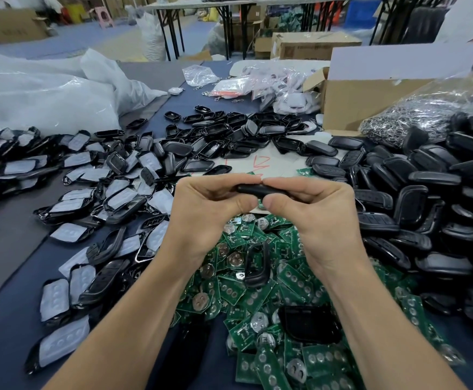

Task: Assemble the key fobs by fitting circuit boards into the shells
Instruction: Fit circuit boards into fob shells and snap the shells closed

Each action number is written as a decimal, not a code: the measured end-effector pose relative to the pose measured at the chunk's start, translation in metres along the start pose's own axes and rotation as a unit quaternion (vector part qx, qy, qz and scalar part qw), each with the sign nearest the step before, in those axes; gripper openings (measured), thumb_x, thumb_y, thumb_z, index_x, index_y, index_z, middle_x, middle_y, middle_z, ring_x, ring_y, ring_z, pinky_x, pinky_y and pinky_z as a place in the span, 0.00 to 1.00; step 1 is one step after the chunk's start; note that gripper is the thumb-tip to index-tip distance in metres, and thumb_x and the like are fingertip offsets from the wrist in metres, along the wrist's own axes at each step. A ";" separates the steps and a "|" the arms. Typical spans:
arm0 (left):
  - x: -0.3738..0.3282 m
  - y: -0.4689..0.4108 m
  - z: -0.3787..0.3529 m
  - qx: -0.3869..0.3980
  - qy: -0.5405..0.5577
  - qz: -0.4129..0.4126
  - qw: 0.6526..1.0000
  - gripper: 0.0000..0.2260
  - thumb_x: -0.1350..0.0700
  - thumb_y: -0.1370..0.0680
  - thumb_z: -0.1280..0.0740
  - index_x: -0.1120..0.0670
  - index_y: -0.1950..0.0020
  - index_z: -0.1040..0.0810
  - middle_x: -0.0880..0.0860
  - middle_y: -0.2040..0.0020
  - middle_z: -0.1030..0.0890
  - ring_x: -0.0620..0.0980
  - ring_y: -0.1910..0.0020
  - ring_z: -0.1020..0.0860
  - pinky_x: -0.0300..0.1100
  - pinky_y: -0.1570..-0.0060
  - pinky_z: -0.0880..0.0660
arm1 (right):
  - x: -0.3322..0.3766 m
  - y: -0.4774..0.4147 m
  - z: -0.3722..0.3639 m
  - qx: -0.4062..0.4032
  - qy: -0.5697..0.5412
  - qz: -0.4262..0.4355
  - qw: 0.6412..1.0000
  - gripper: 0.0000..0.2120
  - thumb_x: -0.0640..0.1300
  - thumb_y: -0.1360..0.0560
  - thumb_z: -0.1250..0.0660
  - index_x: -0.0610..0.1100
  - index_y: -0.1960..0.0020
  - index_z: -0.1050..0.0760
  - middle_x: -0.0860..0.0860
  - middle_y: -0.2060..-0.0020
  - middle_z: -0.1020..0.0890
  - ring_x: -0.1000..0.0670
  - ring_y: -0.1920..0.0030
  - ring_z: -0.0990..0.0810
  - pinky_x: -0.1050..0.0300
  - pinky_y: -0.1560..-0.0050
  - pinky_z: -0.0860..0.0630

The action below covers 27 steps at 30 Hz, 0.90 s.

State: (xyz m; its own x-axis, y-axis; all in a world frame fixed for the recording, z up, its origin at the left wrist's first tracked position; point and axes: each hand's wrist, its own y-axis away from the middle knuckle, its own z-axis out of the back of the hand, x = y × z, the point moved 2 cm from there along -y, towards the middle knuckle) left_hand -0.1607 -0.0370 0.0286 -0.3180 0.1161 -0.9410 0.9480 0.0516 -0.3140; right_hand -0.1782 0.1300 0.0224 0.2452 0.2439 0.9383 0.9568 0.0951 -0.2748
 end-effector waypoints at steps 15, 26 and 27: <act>0.008 0.001 0.005 -0.072 -0.077 0.049 0.993 0.11 0.69 0.24 0.26 0.53 0.55 0.11 0.54 0.58 0.12 0.51 0.56 0.14 0.44 0.50 0.17 | -0.006 0.005 -0.009 -0.039 0.213 -0.073 0.974 0.11 0.40 0.31 0.19 0.56 0.60 0.13 0.59 0.64 0.13 0.56 0.62 0.13 0.50 0.54 0.15; 0.013 0.004 -0.015 -0.073 0.022 0.110 0.991 0.11 0.48 0.27 0.29 0.49 0.50 0.10 0.53 0.48 0.12 0.51 0.45 0.15 0.58 0.33 0.22 | -0.004 0.007 -0.015 -0.007 0.000 -0.172 0.985 0.08 0.34 0.23 0.27 0.43 0.57 0.12 0.42 0.62 0.12 0.49 0.67 0.15 0.58 0.64 0.17; 0.014 0.005 -0.017 -0.078 0.030 0.120 0.989 0.11 0.47 0.26 0.31 0.49 0.53 0.10 0.54 0.49 0.12 0.51 0.46 0.15 0.59 0.33 0.23 | -0.004 0.007 -0.018 -0.010 -0.017 -0.181 0.983 0.07 0.33 0.23 0.27 0.42 0.56 0.13 0.42 0.62 0.12 0.50 0.68 0.15 0.59 0.64 0.18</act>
State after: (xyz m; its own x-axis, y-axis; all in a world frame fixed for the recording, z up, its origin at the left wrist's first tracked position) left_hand -0.1604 -0.0183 0.0160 -0.0881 0.2029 -0.9752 0.9845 0.1666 -0.0543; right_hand -0.1694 0.1127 0.0203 -0.1168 0.2301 0.9661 0.9834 0.1629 0.0801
